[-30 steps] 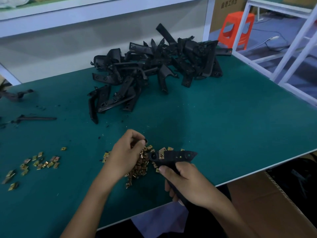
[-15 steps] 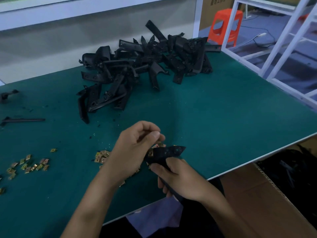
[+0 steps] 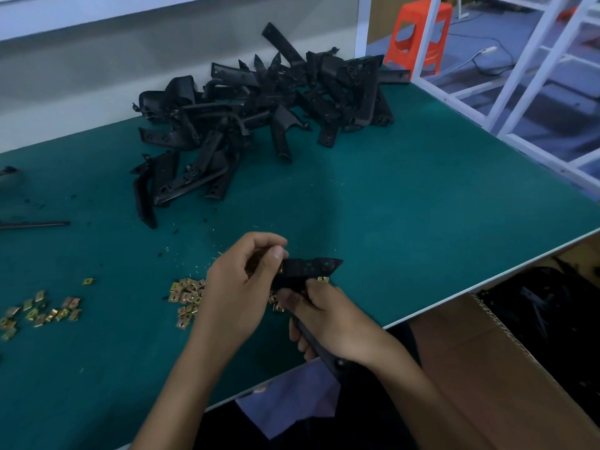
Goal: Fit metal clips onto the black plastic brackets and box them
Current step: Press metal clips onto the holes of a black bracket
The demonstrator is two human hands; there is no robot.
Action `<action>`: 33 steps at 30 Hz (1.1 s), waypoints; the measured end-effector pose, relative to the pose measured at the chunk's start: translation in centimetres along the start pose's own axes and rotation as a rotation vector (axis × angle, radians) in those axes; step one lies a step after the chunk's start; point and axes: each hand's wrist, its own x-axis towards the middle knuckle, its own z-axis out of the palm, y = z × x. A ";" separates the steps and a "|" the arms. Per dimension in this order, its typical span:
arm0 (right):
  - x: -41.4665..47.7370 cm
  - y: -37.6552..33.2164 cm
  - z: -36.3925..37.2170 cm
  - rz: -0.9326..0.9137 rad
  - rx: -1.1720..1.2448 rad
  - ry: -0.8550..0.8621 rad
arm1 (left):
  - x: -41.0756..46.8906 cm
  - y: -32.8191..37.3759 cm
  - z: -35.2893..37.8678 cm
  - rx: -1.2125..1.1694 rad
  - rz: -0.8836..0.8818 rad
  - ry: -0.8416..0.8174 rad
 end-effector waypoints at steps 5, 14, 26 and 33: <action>0.1 0.2 0.1 0.011 0.034 0.004 | -1.9 0.4 -0.6 0.214 0.157 0.152; 0.2 0.0 0.7 -0.006 -0.085 0.080 | -4.6 0.8 0.6 0.690 0.326 0.032; 0.2 0.0 0.7 -0.052 -0.212 0.128 | -4.6 1.2 1.8 0.592 0.162 0.071; 0.0 0.2 0.4 -0.058 -0.159 0.074 | -4.5 0.4 1.2 0.543 0.253 -0.025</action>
